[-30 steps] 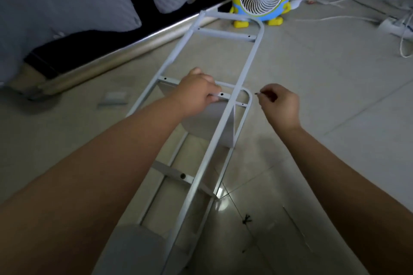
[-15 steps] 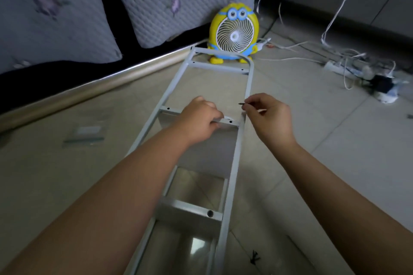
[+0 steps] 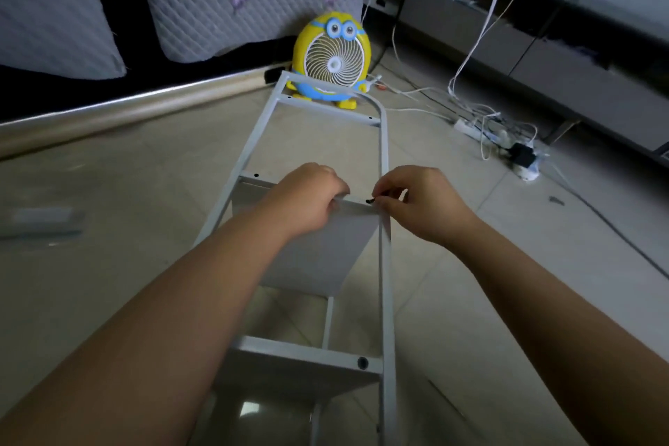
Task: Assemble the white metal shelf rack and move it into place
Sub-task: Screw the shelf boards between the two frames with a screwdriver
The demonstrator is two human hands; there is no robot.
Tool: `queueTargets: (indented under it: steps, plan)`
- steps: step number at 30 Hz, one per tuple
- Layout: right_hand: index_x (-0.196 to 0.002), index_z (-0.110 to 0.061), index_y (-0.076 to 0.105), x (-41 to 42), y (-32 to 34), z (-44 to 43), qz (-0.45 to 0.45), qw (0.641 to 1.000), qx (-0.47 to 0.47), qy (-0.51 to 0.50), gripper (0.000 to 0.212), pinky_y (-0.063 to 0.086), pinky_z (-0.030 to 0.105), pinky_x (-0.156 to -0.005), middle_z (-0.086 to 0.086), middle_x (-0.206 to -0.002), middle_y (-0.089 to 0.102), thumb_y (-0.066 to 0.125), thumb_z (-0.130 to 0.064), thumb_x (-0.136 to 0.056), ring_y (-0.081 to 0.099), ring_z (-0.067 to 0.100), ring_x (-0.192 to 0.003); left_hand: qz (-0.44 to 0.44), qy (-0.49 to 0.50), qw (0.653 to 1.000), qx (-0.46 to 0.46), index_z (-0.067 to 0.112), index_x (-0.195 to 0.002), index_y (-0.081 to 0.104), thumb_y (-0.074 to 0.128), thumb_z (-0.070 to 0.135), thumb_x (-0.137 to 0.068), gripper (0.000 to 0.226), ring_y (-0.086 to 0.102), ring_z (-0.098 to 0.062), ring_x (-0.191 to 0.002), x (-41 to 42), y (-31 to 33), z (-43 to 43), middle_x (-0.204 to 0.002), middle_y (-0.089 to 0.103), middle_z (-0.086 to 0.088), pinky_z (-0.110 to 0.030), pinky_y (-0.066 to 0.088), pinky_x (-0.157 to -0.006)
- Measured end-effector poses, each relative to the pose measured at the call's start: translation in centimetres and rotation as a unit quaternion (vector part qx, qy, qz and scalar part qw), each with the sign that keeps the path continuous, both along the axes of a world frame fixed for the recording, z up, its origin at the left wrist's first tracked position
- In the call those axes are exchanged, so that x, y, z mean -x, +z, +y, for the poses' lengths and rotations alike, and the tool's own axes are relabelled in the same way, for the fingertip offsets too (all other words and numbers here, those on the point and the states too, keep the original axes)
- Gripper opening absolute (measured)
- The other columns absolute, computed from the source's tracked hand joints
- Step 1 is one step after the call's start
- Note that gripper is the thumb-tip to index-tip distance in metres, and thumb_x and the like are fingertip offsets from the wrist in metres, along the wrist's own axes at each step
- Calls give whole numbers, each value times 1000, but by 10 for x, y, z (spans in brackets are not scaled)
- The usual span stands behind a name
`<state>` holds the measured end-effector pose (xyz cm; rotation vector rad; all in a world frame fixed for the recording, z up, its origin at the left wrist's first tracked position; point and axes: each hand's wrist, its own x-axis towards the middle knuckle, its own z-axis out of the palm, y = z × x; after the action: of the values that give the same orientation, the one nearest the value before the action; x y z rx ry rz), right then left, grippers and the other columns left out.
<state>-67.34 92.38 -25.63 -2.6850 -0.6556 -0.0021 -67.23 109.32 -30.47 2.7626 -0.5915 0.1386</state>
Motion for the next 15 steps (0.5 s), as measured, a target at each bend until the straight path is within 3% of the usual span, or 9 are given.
queueTargets:
  steps: [4,8,15]
  plan:
    - [-94,-4,70,0,6,1,-1,999,48,20,16,32,13,-62,6,-93,65,57,-6,-85,49,8,-79,8,4,1000,-5,2,-92,63,50,6,-85,15,52,-31,-98,3,3,-1,-96,57,-15,-36,40,-82]
    - [-98,-5,70,-5,16,9,-21,990,129,58,19,29,14,-67,7,-98,67,55,-6,-86,54,15,-83,11,8,1000,-13,3,-94,63,47,4,-85,19,51,-31,-98,7,4,-2,-99,58,-14,-36,41,-82]
    - [-103,-11,67,-8,26,22,-30,954,273,117,22,47,32,-86,7,-103,64,52,-11,-88,57,21,-95,49,35,997,43,9,-99,68,60,26,-87,22,51,-22,-85,7,12,8,-97,65,-8,-23,32,-67]
